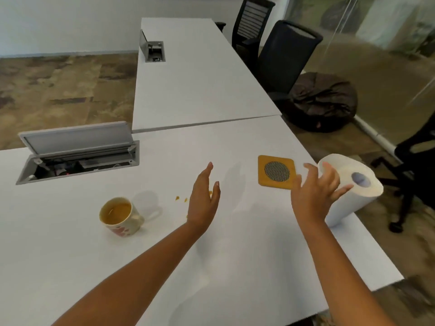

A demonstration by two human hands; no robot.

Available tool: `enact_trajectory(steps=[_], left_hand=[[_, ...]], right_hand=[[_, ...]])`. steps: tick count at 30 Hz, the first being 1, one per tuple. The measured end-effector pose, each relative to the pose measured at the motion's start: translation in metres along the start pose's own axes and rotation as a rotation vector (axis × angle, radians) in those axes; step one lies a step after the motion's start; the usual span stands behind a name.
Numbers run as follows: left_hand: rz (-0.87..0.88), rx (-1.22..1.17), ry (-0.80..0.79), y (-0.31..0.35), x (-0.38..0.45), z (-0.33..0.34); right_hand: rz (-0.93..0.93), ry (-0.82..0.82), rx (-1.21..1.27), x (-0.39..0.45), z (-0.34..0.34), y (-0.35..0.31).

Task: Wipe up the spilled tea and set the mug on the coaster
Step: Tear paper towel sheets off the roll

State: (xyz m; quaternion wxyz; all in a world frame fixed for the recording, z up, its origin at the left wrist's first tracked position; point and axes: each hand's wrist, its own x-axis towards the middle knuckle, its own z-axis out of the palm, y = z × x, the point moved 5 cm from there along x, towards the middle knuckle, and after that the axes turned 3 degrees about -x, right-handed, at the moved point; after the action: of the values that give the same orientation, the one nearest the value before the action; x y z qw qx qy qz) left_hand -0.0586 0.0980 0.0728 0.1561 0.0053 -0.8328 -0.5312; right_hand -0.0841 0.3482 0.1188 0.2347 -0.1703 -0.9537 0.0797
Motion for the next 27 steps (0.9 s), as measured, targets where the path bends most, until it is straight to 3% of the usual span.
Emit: enact_trajectory(steps=[2, 5, 15, 18, 21, 23, 27], left_hand=[[0.023, -0.029, -0.006, 0.007, -0.002, 0.011], [0.014, -0.064, -0.029, 0.014, -0.004, 0.026], [0.057, -0.034, -0.083, 0.030, 0.003, 0.039], [0.092, -0.027, -0.088, 0.033, 0.004, 0.037], [0.098, -0.012, -0.096, 0.034, 0.004, 0.040], [0.106, 0.006, -0.098, 0.035, 0.005, 0.041], [0.141, 0.059, -0.156, 0.037, 0.007, 0.046]], right_hand=[[0.095, 0.022, -0.039, 0.019, -0.007, 0.023], [0.215, -0.087, -0.084, 0.034, -0.003, 0.052], [0.277, -0.318, -0.240, 0.056, 0.031, 0.059], [0.251, -0.315, -0.241, 0.056, 0.035, 0.055], [0.306, -0.183, -0.098, 0.054, 0.030, 0.054], [0.225, -0.128, -0.032, 0.053, 0.028, 0.053], [-0.092, -0.196, 0.008, 0.052, 0.031, 0.039]])
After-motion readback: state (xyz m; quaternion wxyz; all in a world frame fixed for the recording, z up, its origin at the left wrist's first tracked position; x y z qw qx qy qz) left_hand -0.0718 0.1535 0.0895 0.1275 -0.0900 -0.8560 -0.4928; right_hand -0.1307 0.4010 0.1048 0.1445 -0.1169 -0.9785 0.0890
